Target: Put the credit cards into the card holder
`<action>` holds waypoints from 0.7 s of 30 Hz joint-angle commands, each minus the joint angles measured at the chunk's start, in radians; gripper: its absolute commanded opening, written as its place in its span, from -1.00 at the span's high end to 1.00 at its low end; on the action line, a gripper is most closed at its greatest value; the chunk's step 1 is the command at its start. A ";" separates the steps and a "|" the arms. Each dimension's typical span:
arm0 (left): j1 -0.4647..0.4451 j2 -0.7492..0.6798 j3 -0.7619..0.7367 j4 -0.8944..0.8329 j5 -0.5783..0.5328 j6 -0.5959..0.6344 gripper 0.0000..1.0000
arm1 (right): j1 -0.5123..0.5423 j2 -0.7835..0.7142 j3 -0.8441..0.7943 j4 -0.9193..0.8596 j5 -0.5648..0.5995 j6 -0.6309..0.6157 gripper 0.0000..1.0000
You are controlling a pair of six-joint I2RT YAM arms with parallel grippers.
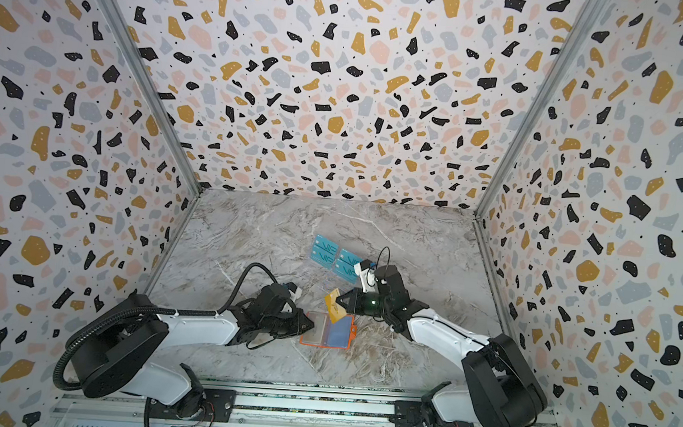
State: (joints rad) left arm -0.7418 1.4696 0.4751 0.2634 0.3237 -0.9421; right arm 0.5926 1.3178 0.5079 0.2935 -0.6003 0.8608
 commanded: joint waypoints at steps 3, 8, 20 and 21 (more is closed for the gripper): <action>-0.005 0.014 0.008 -0.047 -0.018 0.005 0.66 | 0.037 -0.049 -0.097 0.181 -0.007 0.242 1.00; -0.005 0.013 0.014 -0.049 -0.013 0.003 0.65 | 0.066 -0.036 -0.136 0.178 0.027 0.276 1.00; -0.007 0.006 0.007 -0.043 -0.007 0.000 0.66 | 0.082 0.055 -0.154 0.230 0.053 0.263 1.00; -0.007 0.007 0.008 -0.043 -0.007 -0.001 0.66 | 0.084 0.062 -0.156 0.238 0.053 0.265 1.00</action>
State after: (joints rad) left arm -0.7429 1.4700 0.4759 0.2630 0.3248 -0.9428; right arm 0.6701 1.3705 0.3603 0.4892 -0.5625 1.1183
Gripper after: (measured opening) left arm 0.170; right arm 0.047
